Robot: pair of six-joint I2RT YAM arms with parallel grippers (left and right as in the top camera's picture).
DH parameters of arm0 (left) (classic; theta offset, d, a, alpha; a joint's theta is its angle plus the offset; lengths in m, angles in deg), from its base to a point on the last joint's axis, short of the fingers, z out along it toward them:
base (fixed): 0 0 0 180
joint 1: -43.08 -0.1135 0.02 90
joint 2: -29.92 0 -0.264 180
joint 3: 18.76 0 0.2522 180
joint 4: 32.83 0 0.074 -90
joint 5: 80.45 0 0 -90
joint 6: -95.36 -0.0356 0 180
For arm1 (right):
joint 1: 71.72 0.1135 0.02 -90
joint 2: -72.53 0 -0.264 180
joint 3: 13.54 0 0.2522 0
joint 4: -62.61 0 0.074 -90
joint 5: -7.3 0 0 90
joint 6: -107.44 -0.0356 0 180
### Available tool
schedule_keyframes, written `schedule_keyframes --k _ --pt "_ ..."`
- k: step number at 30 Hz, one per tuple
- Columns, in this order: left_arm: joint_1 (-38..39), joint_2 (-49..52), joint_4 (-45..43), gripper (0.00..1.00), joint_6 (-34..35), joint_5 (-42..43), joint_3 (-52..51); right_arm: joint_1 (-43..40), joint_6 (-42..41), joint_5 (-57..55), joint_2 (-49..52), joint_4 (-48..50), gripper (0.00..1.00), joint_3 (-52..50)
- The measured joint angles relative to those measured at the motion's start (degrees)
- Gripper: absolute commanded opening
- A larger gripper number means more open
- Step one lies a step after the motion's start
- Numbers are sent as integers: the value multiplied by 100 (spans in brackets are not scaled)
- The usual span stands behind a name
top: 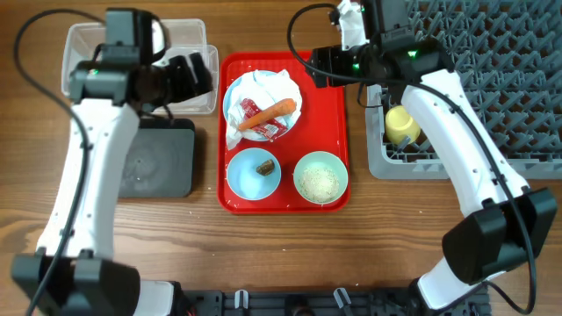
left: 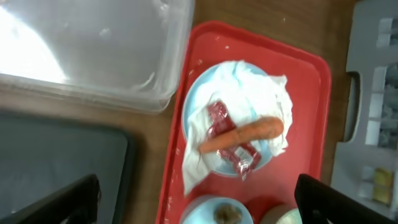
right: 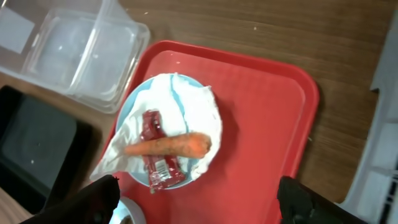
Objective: Sort waste into correct bins and load items into the dishwasher rack
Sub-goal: 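Grasp the orange carrot on the plate with the left gripper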
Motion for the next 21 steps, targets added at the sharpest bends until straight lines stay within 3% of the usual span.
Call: schedule_keyframes --k 9,13,16,21 --pt "1333 1799 -1427 99 -1534 -223 0 -905 -9 -138 -511 -413 85 -13" --pt "1676 2524 -1615 89 -1934 -634 0 -918 4 -210 -1113 -623 85 -13" --pt "1803 2706 -1615 86 -2164 -754 0 -918 9 -396 -1158 -831 85 -15" --pt "1923 2924 -1572 72 -2398 -837 0 -918 9 -616 -1152 -916 85 -15"
